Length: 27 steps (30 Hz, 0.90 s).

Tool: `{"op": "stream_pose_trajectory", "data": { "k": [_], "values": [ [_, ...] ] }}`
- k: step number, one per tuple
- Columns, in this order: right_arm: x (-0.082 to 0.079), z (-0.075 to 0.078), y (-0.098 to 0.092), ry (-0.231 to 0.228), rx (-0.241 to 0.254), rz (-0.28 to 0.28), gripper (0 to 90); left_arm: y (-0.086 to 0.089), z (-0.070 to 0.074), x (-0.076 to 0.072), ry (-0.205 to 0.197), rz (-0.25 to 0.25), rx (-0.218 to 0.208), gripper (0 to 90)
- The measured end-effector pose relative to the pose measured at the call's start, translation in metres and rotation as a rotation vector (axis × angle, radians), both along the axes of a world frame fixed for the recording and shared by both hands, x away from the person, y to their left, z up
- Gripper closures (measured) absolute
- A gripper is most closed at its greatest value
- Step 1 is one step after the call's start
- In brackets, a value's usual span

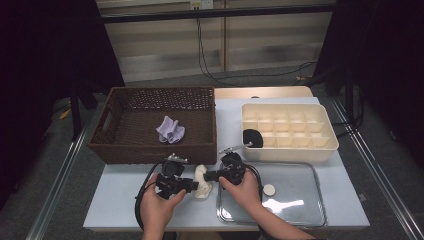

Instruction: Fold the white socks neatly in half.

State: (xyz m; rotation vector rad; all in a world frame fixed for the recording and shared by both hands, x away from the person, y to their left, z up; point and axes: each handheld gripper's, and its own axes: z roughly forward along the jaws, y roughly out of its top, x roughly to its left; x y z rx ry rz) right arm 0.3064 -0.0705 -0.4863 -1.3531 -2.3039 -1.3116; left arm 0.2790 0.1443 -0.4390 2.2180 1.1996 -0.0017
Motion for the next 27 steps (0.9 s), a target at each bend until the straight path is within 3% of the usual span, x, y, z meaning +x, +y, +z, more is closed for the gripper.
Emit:
{"op": "stream_pose_trajectory", "data": {
  "k": [3, 9, 12, 15, 17, 20, 25, 27],
  "values": [
    [0.0, 0.0, 0.0, 0.002, -0.002, 0.0, 85.5, 0.002, -0.004, 0.001, 0.016, 0.003, -0.023, 64.5],
    [-0.003, 0.004, 0.0, -0.005, 0.001, -0.024, 80.3, -0.002, -0.011, 0.002, 0.036, -0.014, -0.007, 65.0],
    [-0.006, 0.011, -0.003, -0.007, 0.043, -0.043, 69.5, -0.001, -0.012, 0.002, 0.036, -0.01, -0.012, 64.9],
    [-0.009, 0.014, 0.0, 0.01, 0.034, -0.047, 57.5, -0.002, -0.012, 0.001, 0.032, -0.01, -0.008, 64.8],
    [-0.008, 0.01, 0.0, 0.032, 0.024, -0.056, 56.5, -0.002, -0.012, 0.001, 0.029, -0.017, -0.002, 64.8],
    [-0.006, 0.0, -0.001, 0.103, 0.053, -0.076, 47.7, -0.002, -0.014, 0.001, 0.032, -0.011, -0.004, 64.5],
    [-0.005, -0.005, -0.001, 0.137, 0.093, -0.082, 53.4, 0.0, -0.015, 0.001, 0.034, -0.013, -0.006, 63.5],
    [-0.004, -0.008, 0.001, 0.18, 0.132, -0.083, 58.1, 0.001, -0.016, 0.001, 0.037, -0.014, 0.002, 63.7]
  ]
}}
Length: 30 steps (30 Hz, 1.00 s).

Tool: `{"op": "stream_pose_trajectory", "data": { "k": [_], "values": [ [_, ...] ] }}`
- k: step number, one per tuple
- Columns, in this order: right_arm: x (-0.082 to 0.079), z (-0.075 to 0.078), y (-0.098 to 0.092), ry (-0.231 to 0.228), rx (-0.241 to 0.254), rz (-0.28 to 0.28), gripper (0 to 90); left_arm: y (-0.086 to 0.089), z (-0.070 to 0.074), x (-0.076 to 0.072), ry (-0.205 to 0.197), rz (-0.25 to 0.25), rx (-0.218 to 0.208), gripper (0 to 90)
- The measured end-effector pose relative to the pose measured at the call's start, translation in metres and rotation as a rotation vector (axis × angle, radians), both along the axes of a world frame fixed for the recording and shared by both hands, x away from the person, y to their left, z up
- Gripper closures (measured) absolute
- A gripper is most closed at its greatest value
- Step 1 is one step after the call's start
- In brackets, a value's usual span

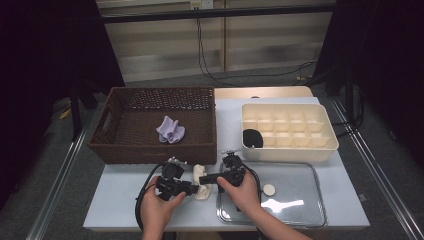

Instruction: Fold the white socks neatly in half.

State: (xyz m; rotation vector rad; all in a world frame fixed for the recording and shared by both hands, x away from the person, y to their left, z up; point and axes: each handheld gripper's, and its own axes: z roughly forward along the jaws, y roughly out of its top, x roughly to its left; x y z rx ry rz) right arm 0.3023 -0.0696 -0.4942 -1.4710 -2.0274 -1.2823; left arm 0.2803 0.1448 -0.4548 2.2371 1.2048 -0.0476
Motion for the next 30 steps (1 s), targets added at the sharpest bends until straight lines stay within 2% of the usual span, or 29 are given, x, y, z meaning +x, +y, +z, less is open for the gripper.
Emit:
{"op": "stream_pose_trajectory", "data": {
  "k": [2, 3, 5, 10, 12, 15, 17, 20, 24, 30],
  "values": [
    [0.001, -0.003, 0.001, 0.012, 0.021, 0.0, 63.3, 0.0, -0.001, 0.0, -0.001, 0.0, -0.003, 64.2],
    [0.002, -0.004, 0.001, 0.036, 0.037, 0.0, 66.5, 0.001, -0.001, 0.0, -0.001, 0.0, -0.009, 64.1],
    [0.004, -0.005, 0.0, 0.055, 0.053, 0.009, 71.4, 0.002, -0.002, 0.001, -0.009, -0.006, -0.007, 62.0],
    [0.004, -0.001, 0.001, 0.03, 0.044, 0.016, 74.3, 0.006, -0.003, 0.002, -0.037, 0.002, -0.001, 46.7],
    [0.003, 0.001, 0.0, 0.012, 0.036, 0.024, 74.4, 0.007, -0.003, 0.003, -0.049, 0.016, -0.001, 37.1],
    [0.003, 0.005, -0.003, -0.002, 0.026, 0.033, 74.2, 0.007, -0.003, 0.004, -0.078, 0.006, -0.005, 28.4],
    [0.004, 0.008, -0.008, -0.014, 0.025, 0.035, 74.1, 0.006, -0.005, 0.005, -0.099, -0.002, -0.009, 25.4],
    [0.005, 0.012, -0.016, -0.027, 0.01, 0.039, 73.9, 0.003, -0.007, 0.007, -0.09, -0.004, -0.017, 19.3],
    [0.005, 0.014, -0.022, -0.03, 0.0, 0.045, 73.8, -0.001, -0.011, 0.008, -0.117, -0.02, -0.022, 16.7],
    [0.005, 0.018, -0.028, -0.033, -0.005, 0.055, 73.8, 0.001, -0.014, 0.01, -0.168, -0.049, 0.011, 9.6]
  ]
}}
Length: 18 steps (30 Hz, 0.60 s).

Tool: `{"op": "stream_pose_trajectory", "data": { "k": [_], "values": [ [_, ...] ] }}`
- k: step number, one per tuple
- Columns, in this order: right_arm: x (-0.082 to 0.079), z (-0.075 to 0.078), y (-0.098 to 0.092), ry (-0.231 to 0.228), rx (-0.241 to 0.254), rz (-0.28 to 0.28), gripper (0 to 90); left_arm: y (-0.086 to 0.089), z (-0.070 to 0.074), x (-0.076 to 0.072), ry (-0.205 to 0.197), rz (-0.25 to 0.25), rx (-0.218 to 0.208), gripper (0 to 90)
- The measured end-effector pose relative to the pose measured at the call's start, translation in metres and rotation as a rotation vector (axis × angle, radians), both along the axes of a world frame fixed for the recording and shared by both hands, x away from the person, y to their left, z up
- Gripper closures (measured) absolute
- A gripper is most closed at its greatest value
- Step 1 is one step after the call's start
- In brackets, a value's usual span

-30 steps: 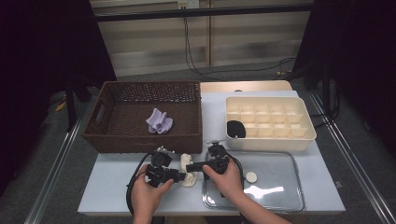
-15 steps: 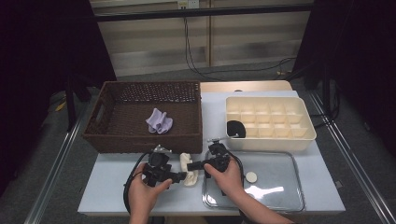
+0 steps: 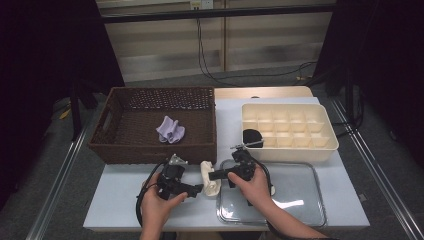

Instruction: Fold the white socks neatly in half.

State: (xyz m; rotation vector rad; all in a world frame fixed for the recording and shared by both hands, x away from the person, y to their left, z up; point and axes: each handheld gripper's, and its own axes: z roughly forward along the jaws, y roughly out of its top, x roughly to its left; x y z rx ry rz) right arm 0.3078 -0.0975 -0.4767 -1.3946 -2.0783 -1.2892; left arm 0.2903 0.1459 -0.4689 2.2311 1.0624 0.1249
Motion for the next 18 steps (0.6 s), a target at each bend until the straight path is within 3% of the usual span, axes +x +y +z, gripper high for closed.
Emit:
{"op": "stream_pose_trajectory", "data": {
  "k": [6, 8, 9, 10, 15, 18],
  "values": [
    [0.0, 0.005, -0.005, -0.023, -0.027, 0.012, 73.7, 0.007, -0.004, 0.002, -0.067, -0.016, 0.001, 4.5],
    [0.0, 0.005, -0.006, -0.02, -0.03, 0.016, 73.7, 0.011, -0.007, 0.002, -0.092, -0.076, 0.042, 2.8],
    [0.0, 0.006, -0.007, -0.024, -0.031, 0.02, 73.8, 0.011, -0.009, 0.001, -0.105, -0.083, 0.051, 2.8],
    [0.0, 0.006, -0.007, -0.027, -0.032, 0.024, 73.7, 0.012, -0.01, 0.002, -0.096, -0.104, 0.058, 2.7],
    [-0.001, 0.008, -0.009, -0.036, -0.048, 0.033, 73.7, 0.017, -0.015, -0.001, -0.135, -0.112, 0.015, 0.8],
    [-0.001, 0.012, -0.012, -0.04, -0.057, 0.04, 73.7, 0.018, -0.017, -0.002, -0.158, -0.121, 0.013, 0.0]
  ]
}}
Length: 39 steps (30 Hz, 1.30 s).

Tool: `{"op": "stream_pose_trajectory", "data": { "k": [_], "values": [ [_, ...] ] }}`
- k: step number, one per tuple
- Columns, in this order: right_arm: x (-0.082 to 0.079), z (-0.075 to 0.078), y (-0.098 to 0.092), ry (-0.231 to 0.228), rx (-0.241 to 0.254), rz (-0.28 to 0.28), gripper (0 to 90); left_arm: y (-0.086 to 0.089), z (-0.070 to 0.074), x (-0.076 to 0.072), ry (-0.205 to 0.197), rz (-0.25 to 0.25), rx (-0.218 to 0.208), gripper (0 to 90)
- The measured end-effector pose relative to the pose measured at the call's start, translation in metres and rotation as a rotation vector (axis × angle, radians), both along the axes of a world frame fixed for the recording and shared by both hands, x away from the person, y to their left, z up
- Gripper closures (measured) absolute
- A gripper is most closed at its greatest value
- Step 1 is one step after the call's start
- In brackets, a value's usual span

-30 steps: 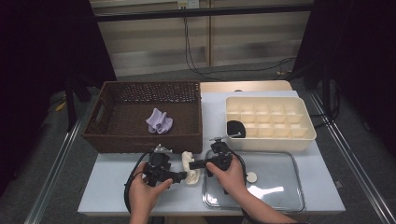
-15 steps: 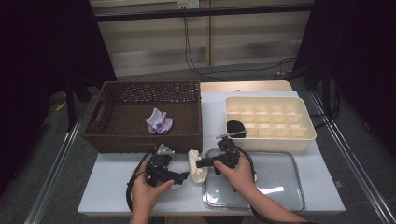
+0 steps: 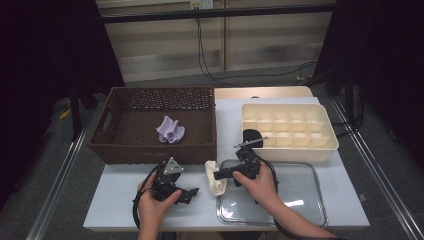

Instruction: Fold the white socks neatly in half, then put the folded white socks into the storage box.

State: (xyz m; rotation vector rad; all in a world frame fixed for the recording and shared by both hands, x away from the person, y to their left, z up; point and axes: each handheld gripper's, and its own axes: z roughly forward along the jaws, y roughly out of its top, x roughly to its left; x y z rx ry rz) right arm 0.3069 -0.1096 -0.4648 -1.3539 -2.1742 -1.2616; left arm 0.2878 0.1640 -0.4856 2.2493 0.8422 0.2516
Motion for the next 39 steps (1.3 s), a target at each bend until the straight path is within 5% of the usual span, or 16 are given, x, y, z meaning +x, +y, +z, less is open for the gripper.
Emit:
{"op": "stream_pose_trajectory", "data": {
  "k": [14, 39],
  "values": [
    [0.003, 0.033, -0.021, -0.062, -0.043, 0.016, 73.6, -0.001, -0.003, -0.004, -0.039, -0.014, 0.014, 0.0],
    [0.017, 0.076, -0.05, -0.078, -0.126, 0.024, 73.5, -0.001, -0.003, -0.004, -0.039, -0.016, 0.016, 0.0]
  ]
}}
